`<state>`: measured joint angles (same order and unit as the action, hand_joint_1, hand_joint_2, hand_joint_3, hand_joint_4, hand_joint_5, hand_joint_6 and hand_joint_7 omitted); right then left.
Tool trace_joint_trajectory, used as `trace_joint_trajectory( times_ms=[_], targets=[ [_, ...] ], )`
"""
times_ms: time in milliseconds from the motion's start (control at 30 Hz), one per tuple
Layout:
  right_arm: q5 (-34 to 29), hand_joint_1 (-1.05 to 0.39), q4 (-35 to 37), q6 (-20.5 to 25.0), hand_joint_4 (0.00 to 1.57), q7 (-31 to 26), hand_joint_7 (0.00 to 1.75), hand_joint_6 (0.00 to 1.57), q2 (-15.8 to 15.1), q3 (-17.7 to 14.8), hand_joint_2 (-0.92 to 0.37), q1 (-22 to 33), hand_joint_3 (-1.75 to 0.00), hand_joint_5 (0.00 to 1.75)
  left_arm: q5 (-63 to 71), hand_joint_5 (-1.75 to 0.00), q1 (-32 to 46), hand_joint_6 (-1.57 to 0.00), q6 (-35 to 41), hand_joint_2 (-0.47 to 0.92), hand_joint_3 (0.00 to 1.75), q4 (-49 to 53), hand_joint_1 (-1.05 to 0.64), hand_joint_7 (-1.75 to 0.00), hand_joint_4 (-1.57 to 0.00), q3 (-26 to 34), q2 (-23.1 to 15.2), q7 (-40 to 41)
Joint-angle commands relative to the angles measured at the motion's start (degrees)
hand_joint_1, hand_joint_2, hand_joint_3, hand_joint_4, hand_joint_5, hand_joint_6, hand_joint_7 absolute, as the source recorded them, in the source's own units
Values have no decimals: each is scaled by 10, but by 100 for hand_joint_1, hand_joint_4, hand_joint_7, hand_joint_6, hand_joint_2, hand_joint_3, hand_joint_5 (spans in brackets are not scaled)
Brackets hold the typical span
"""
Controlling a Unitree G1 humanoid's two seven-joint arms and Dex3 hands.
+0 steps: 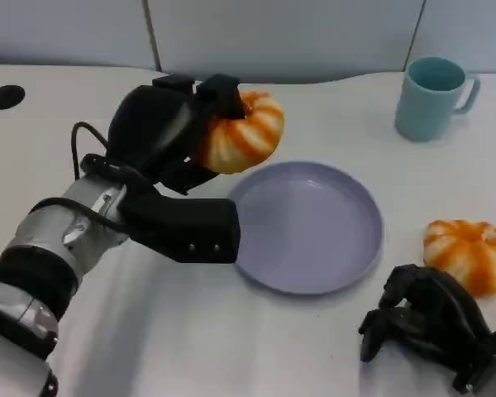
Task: Grasp the bread from the table and place it into the plate.
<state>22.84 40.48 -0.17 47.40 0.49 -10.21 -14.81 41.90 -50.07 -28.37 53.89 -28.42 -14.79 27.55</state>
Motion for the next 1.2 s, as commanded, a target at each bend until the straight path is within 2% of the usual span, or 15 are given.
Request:
trace_joint_trajectory(
  times_ms=[33, 67, 167, 300, 367, 467, 667, 767, 867, 900, 933, 1000, 1033, 1100, 1200],
  targets=[
    [2, -105, -3, 6, 157, 3, 44, 157, -8, 1, -48, 3, 0, 63, 0, -175, -13, -69, -25, 50, 120, -3, -23, -175, -91, -4, 3, -17],
    [2, -105, -4, 7, 157, 3, 44, 157, -8, 2, -48, 3, 0, 63, 1, -175, -13, -69, -26, 50, 119, -2, -23, -175, -91, -4, 4, -18],
    [0, -105, -7, 6, 157, 0, 44, 157, -7, 3, -48, 5, 0, 63, -21, -175, -25, -71, -55, 60, 108, 11, -27, -175, -92, -10, 11, -113],
    [-2, -105, -10, 3, 157, -1, 45, 157, -7, 6, -49, 8, -1, 63, -39, -175, -30, -75, -73, 60, 107, 26, -27, -175, -95, -9, 22, -183],
    [-1, -105, -13, 3, 157, -4, 45, 157, -7, 8, -49, 9, -1, 63, -39, -175, -31, -77, -75, 51, 116, 37, -24, -175, -95, -11, 32, -194],
    [-1, -105, -14, 2, 157, -5, 46, 157, -7, 9, -49, 11, 0, 64, -39, -175, -33, -78, -74, 49, 126, 45, -24, -175, -95, -10, 39, -202],
    [1, -105, -15, 3, 157, -6, 46, 157, -7, 11, -49, 11, 0, 64, -38, -175, -34, -78, -75, 48, 128, 48, -24, -175, -95, -8, 40, -203],
    [-1, -105, -24, 1, 157, -7, 46, 157, -6, 14, -49, 17, 0, 64, -29, -175, -44, -76, -64, 48, 128, 84, -28, -175, -97, -21, 75, -195],
    [-3, -105, -30, -5, 157, -11, 46, 157, -5, 17, -50, 21, -1, 64, -32, -174, -50, -70, -64, 49, 127, 98, -27, -172, -86, -24, 82, -200],
    [-2, -105, -32, -2, 157, -12, 46, 157, -5, 17, -50, 22, -1, 64, -42, -167, -50, -64, -63, 51, 121, 99, -28, -161, -80, -19, 83, -220],
    [-1, -105, -34, 0, 157, -13, 47, 157, -5, 17, -50, 22, -1, 64, -49, -146, -50, -59, -62, 62, 97, 99, -29, -126, -71, -15, 84, -234],
    [0, -105, -36, 3, 157, -14, 47, 157, -5, 17, -50, 23, -1, 65, -57, -127, -50, -58, -60, 77, 66, 97, -31, -90, -65, -11, 84, -252],
    [-1, -105, -36, 1, 157, -13, 47, 157, -6, 17, -50, 23, -1, 65, -54, -125, -53, -59, -55, 79, 62, 96, -31, -86, -64, -16, 82, -269],
    [-1, -105, -36, 0, 157, -12, 47, 157, -7, 18, -50, 24, 0, 65, -49, -94, -57, -40, -47, 89, 30, 93, -45, -61, -36, -21, 79, -294],
    [-1, -105, -36, 0, 157, -12, 46, 157, -8, 18, -50, 24, 0, 65, -48, -82, -58, -34, -35, 92, 20, 86, -54, -53, -25, -22, 78, -318]
  ],
)
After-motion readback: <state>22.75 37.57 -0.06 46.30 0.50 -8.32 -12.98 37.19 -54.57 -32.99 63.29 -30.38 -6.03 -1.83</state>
